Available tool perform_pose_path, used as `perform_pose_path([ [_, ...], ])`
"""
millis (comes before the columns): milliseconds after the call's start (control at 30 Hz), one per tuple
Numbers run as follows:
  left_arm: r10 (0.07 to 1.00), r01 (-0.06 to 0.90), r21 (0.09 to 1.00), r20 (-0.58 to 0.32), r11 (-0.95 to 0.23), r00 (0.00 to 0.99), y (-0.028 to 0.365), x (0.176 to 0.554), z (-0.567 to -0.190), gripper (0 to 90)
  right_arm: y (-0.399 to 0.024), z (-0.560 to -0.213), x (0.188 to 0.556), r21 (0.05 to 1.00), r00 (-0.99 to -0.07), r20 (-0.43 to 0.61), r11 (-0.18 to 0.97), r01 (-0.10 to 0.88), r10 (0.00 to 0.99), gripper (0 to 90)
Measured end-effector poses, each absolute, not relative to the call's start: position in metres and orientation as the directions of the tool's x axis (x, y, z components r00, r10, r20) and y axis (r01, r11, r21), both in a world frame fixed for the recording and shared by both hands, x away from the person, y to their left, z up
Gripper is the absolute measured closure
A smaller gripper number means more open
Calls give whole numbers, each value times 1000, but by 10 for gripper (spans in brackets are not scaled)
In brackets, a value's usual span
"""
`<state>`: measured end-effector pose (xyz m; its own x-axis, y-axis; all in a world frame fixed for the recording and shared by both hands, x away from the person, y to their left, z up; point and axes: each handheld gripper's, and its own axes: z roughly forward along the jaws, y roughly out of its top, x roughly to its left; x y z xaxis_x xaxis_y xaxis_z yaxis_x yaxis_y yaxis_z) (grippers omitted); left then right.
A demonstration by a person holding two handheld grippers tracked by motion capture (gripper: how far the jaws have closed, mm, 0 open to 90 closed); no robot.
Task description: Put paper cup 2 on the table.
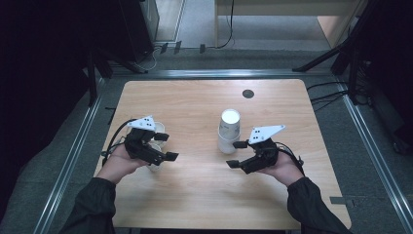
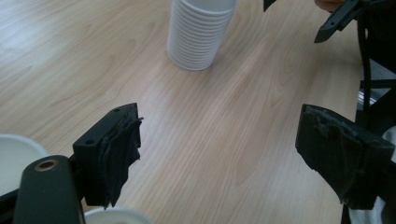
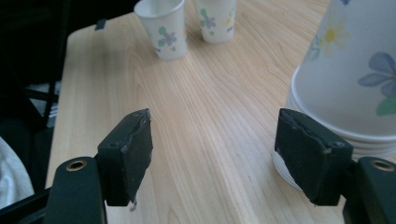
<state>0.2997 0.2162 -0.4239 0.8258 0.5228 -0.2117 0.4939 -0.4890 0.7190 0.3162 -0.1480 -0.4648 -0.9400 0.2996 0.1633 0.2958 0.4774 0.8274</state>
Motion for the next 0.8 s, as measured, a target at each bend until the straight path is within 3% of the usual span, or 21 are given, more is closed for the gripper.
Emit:
perform_pose_path([
  [133, 523, 473, 711, -172, -520, 835, 200, 299, -425, 146, -148, -462, 313, 834, -943, 161, 471, 287, 290, 279],
  [333, 504, 480, 728, -213, -489, 837, 178, 299, -427, 146, -150, -462, 311, 841, -941, 169, 456, 293, 292, 280],
  [500, 494, 420, 750, -144, -511, 857, 160, 293, -428, 146, -153, -460, 307, 844, -939, 170, 447, 295, 298, 284],
  [800, 449, 406, 763, -170, -504, 877, 135, 290, -435, 150, -158, -462, 305, 843, -936, 166, 449, 298, 310, 285],
])
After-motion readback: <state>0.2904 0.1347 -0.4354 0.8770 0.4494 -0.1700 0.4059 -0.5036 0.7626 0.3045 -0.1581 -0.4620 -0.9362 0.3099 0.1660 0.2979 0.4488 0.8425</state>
